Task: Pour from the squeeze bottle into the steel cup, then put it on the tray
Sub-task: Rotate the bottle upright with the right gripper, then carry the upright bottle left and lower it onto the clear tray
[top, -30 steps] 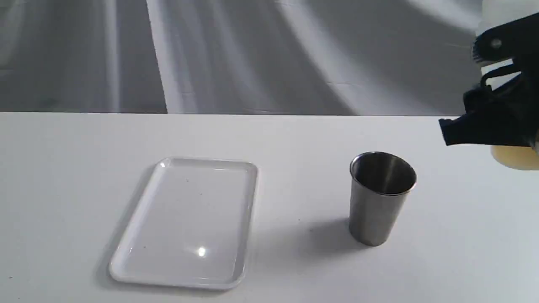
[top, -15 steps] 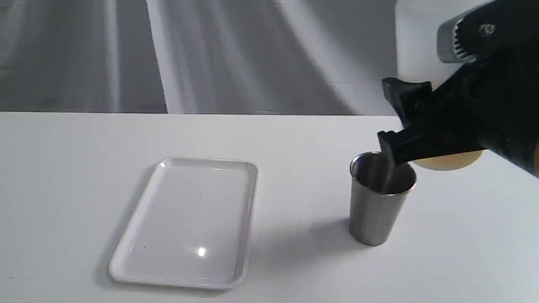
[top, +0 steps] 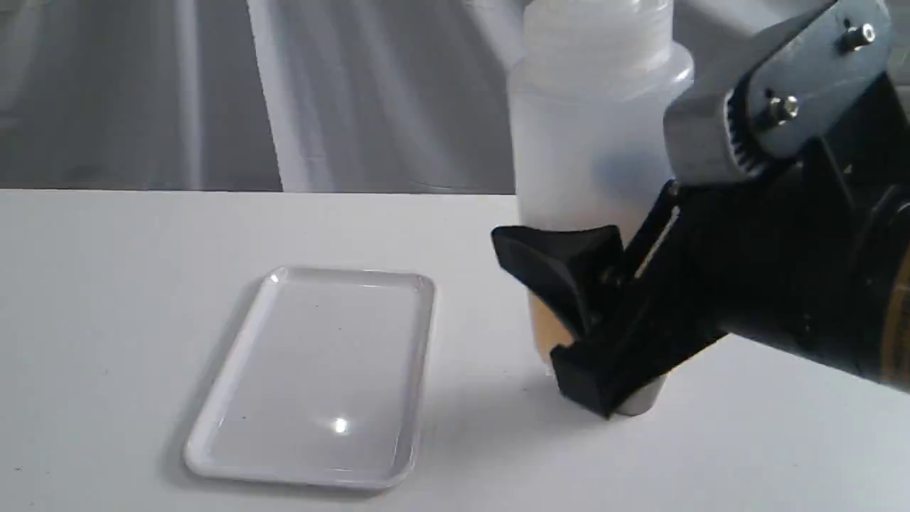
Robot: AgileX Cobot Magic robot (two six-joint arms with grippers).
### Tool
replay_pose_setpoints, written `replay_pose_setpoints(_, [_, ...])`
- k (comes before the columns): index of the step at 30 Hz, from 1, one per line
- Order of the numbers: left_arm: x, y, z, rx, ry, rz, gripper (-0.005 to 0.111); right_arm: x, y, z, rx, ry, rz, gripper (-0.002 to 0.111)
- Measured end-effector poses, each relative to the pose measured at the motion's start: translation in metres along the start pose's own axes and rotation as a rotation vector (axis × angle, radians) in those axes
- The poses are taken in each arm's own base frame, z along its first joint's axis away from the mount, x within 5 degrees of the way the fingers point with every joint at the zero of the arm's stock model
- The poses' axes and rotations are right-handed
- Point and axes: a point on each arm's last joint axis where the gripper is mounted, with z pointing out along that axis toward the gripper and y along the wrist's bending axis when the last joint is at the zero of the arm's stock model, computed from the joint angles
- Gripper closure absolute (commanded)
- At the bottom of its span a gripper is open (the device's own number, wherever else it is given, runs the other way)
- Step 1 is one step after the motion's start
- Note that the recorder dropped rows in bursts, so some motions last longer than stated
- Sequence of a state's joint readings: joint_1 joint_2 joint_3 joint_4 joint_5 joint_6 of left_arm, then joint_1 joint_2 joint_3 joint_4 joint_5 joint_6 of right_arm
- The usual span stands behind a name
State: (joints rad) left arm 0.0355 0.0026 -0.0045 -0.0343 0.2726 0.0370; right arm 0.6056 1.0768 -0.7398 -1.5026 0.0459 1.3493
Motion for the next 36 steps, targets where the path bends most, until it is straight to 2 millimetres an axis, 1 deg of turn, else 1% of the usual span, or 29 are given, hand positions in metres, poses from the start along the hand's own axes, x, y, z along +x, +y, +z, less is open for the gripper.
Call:
replay_pose_setpoints(3, [0.0,0.0,0.0,0.0,0.0,0.0,0.098,-0.005,0.009,-0.004,-0.102,-0.05,-0.05,0.108])
replay_pose_setpoints(5, [0.0,0.0,0.0,0.0,0.0,0.0,0.098,-0.012,0.014,-0.008,-0.16,-0.11,-0.025,0.108])
replay_pose_setpoints(10, [0.0,0.0,0.0,0.0,0.0,0.0,0.098,-0.024,0.017,-0.014,-0.204,-0.242,0.016,0.108])
replay_pose_setpoints(13, [0.0,0.0,0.0,0.0,0.0,0.0,0.098,-0.024,0.018,-0.014,-0.21,-0.297,0.024,0.108])
replay_pose_setpoints(15, [0.0,0.0,0.0,0.0,0.0,0.0,0.098,-0.019,0.02,-0.012,-0.212,-0.324,0.007,0.108])
replay_pose_setpoints(19, [0.0,0.0,0.0,0.0,0.0,0.0,0.098,0.0,0.022,-0.003,-0.193,-0.344,0.021,0.108])
replay_pose_setpoints(24, [0.0,0.0,0.0,0.0,0.0,0.0,0.098,0.015,0.022,0.013,-0.164,-0.308,0.005,0.108])
replay_pose_setpoints(29, [0.0,0.0,0.0,0.0,0.0,0.0,0.098,0.035,0.025,0.039,-0.161,-0.238,-0.019,0.108])
replay_pose_setpoints(36, [0.0,0.0,0.0,0.0,0.0,0.0,0.098,0.059,0.028,0.074,-0.137,-0.221,0.019,0.108])
